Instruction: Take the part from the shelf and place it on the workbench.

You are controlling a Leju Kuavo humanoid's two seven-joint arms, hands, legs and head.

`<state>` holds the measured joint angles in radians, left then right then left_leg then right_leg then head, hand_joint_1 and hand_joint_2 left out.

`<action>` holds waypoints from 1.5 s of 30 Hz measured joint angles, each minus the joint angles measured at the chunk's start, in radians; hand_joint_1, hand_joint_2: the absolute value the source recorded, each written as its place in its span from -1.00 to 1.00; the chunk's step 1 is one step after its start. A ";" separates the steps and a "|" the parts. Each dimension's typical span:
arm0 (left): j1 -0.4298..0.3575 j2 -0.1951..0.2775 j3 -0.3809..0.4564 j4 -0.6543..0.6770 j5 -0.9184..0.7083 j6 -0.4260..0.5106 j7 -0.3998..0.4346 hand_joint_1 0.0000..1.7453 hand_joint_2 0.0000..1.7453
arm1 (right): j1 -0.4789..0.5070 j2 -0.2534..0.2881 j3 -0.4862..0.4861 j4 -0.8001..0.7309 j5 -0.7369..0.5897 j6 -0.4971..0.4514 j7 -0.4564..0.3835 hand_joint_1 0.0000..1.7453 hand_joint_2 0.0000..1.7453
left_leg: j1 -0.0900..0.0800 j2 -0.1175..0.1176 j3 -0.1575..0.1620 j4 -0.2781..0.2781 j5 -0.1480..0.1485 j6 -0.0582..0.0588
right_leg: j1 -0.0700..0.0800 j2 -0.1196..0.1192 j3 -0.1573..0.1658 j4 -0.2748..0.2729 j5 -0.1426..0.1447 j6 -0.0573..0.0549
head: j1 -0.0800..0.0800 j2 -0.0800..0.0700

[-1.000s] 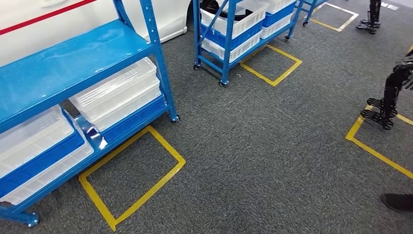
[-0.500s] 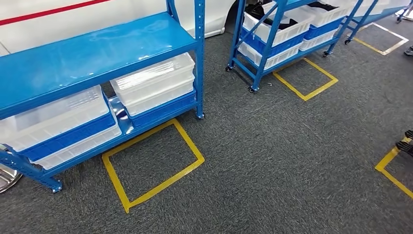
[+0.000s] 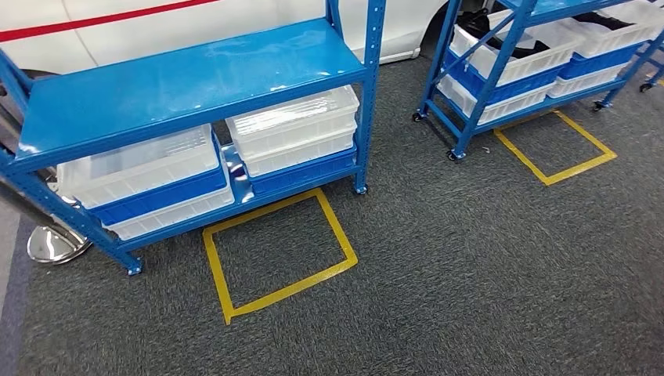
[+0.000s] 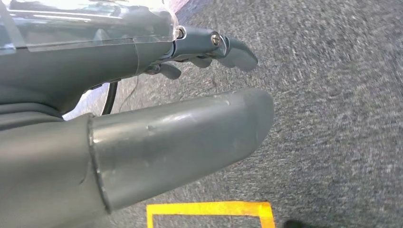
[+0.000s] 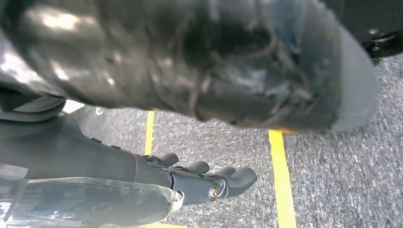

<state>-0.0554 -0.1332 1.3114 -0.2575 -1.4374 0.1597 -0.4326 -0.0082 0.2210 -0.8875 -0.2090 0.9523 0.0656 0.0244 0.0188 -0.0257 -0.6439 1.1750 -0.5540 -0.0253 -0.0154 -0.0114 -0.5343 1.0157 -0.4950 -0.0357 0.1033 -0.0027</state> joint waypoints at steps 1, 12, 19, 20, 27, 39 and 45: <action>-0.002 0.000 0.000 0.000 0.001 0.000 -0.002 -1.00 -1.00 | 0.002 0.000 0.000 0.000 0.000 0.000 -0.002 -1.00 -1.00 | 0.001 0.009 -0.030 0.066 -0.029 -0.003 | 0.002 -0.016 -0.002 0.001 -0.001 -0.001 | 0.000 0.000; 0.013 -0.002 0.002 0.000 0.029 -0.064 0.012 -1.00 -1.00 | -0.009 -0.002 -0.017 -0.002 -0.002 -0.007 -0.016 -1.00 -1.00 | -0.004 0.044 0.113 -0.174 0.053 0.050 | 0.001 -0.073 0.005 0.050 -0.010 0.051 | 0.001 0.000; 0.011 -0.008 0.003 0.000 0.027 -0.076 0.014 -1.00 -1.00 | 0.003 -0.007 -0.029 -0.003 -0.002 -0.009 -0.017 -1.00 -1.00 | -0.003 0.015 0.160 -0.176 0.032 0.058 | -0.007 0.009 -0.156 0.268 -0.086 0.066 | 0.001 0.000; 0.012 -0.010 0.003 0.000 0.027 -0.077 0.016 -1.00 -1.00 | 0.006 -0.007 -0.031 -0.003 -0.002 -0.009 -0.017 -1.00 -1.00 | -0.002 0.010 0.173 -0.175 0.023 0.055 | -0.008 0.009 -0.143 0.214 -0.050 0.065 | 0.001 0.000; 0.009 -0.018 0.004 0.000 0.026 -0.080 0.021 -1.00 -1.00 | 0.011 -0.010 -0.044 -0.003 -0.002 -0.008 -0.014 -1.00 -1.00 | -0.003 0.003 0.211 -0.133 0.001 0.010 | 0.002 0.009 -0.072 0.044 0.027 0.018 | 0.001 0.000; 0.022 -0.020 0.004 0.000 0.026 -0.082 0.024 -1.00 -1.00 | 0.012 -0.008 -0.047 -0.002 -0.002 -0.007 -0.013 -1.00 -1.00 | -0.017 0.033 -0.028 -0.101 0.128 0.034 | 0.007 0.005 0.102 0.016 -0.108 0.017 | 0.001 0.000; 0.016 -0.022 0.005 -0.001 0.026 -0.083 0.024 -1.00 -1.00 | 0.003 -0.007 -0.047 -0.003 -0.002 -0.006 -0.014 -1.00 -1.00 | -0.011 0.021 0.058 -0.154 0.109 0.063 | 0.005 0.009 0.016 0.207 -0.072 0.050 | 0.002 0.000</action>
<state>-0.0396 -0.1549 1.3160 -0.2583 -1.4111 0.0767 -0.4086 -0.0053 0.2136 -0.9350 -0.2117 0.9506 0.0592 0.0107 0.0081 -0.0048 -0.5859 1.0214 -0.4454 0.0376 -0.0109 -0.0021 -0.5186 1.2228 -0.5667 0.0145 0.1048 -0.0027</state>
